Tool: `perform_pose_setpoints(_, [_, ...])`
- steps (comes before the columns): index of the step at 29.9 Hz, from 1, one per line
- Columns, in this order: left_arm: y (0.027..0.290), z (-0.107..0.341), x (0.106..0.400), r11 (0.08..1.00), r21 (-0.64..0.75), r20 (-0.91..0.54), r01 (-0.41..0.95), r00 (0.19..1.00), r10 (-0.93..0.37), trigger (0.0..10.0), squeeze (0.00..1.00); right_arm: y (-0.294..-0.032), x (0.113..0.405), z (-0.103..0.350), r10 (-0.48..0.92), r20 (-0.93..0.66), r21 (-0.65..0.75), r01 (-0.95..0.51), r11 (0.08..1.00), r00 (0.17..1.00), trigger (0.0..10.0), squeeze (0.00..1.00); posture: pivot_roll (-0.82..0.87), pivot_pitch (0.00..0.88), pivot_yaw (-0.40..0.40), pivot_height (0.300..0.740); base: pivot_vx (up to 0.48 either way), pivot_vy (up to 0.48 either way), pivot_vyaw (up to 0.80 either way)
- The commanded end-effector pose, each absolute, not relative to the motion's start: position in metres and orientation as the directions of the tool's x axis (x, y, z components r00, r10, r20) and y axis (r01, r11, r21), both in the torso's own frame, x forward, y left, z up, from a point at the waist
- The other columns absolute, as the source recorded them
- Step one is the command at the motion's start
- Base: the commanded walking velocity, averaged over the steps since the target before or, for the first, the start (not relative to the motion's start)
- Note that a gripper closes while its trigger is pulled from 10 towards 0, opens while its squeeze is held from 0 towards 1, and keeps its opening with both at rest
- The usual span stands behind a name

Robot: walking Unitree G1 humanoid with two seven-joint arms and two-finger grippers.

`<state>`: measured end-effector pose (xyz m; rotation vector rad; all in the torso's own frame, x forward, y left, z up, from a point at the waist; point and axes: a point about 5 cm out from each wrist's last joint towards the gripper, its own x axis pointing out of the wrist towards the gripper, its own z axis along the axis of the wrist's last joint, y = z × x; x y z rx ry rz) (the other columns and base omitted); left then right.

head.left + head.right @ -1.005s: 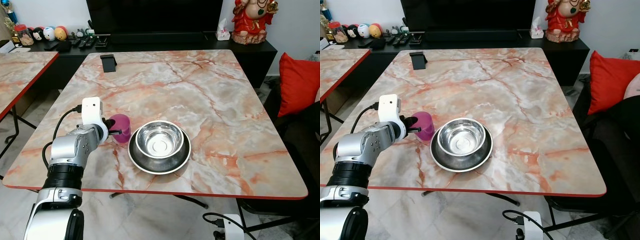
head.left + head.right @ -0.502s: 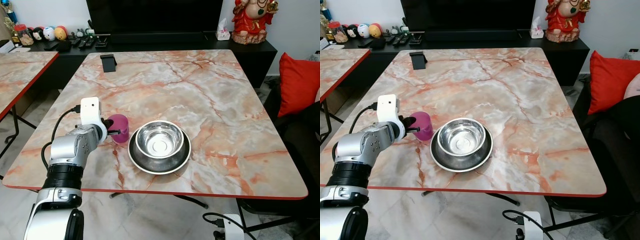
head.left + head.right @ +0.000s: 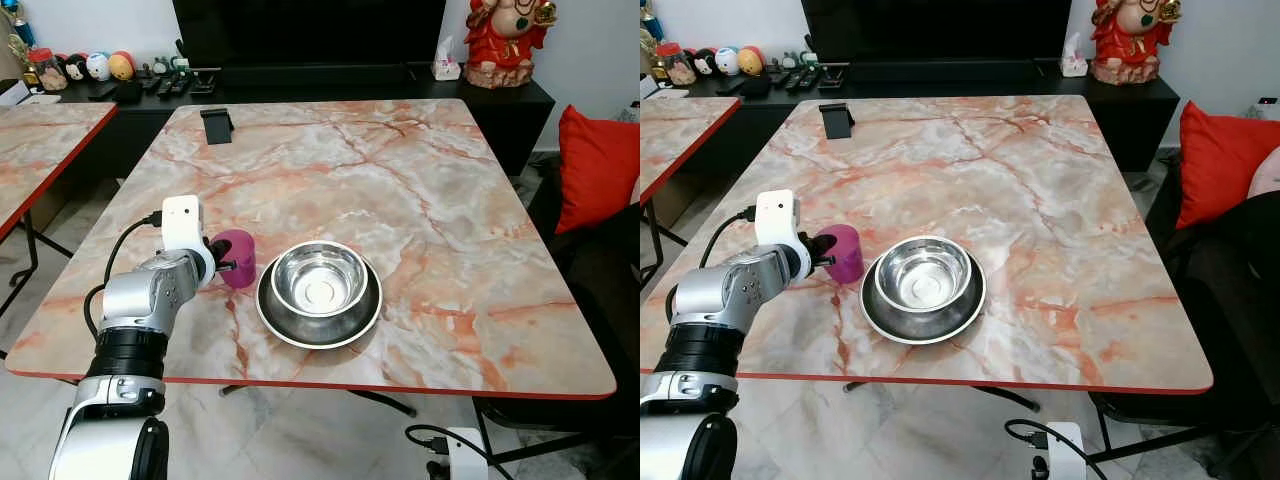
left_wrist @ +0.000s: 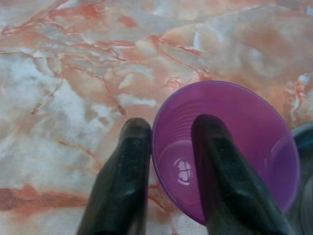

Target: Setting the table

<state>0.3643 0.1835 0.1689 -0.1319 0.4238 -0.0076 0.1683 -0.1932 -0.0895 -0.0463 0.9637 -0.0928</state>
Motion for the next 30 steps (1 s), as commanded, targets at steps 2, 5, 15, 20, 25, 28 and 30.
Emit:
perform_pose_setpoints(2, [0.186,0.173,0.366,0.992,-0.117,-0.39,-0.041,0.921,-0.008,10.0,0.0,-0.192,0.166,-0.091,-0.098,-0.825,-0.077,0.061,0.995,0.557,10.0,0.0,-0.06,0.0,0.041,0.74,0.0,0.0,0.0])
perform_pose_setpoints(5, [0.186,0.177,0.367,0.993,-0.113,-0.372,-0.039,0.928,-0.006,10.0,0.0,-0.192,0.166,-0.091,-0.097,-0.825,-0.076,0.061,0.995,0.557,10.0,0.0,-0.06,0.0,0.04,0.74,0.0,0.0,0.0])
perform_pose_setpoints(15, [0.184,0.18,0.368,0.996,-0.086,-0.355,-0.023,0.935,-0.009,10.0,0.0,-0.19,0.166,-0.091,-0.094,-0.826,-0.076,0.056,0.996,0.555,10.0,0.0,-0.06,0.0,0.04,0.74,0.0,0.0,0.0])
perform_pose_setpoints(20, [0.185,0.182,0.368,0.996,-0.084,-0.347,-0.027,0.938,-0.004,10.0,0.0,-0.19,0.165,-0.092,-0.094,-0.828,-0.076,0.055,0.996,0.553,10.0,0.0,-0.06,0.0,0.04,0.74,0.0,0.0,0.0])
perform_pose_setpoints(25, [0.186,0.196,0.37,1.0,-0.015,-0.253,-0.027,0.967,0.022,10.0,0.0,-0.191,0.164,-0.092,-0.094,-0.83,-0.078,0.053,0.996,0.55,10.0,0.0,-0.06,0.0,0.039,0.74,0.0,0.0,0.0])
perform_pose_setpoints(28, [0.184,0.202,0.37,1.0,-0.013,-0.211,-0.011,0.977,0.008,10.0,0.0,-0.192,0.164,-0.092,-0.094,-0.83,-0.078,0.052,0.996,0.55,10.0,0.0,-0.06,0.0,0.039,0.74,0.0,0.0,0.0])
perform_pose_setpoints(30, [0.182,0.211,0.37,1.0,0.027,-0.143,0.012,0.99,-0.008,10.0,0.0,-0.192,0.164,-0.092,-0.094,-0.83,-0.078,0.051,0.996,0.55,10.0,0.0,-0.06,0.0,0.038,0.74,0.0,0.0,0.0])
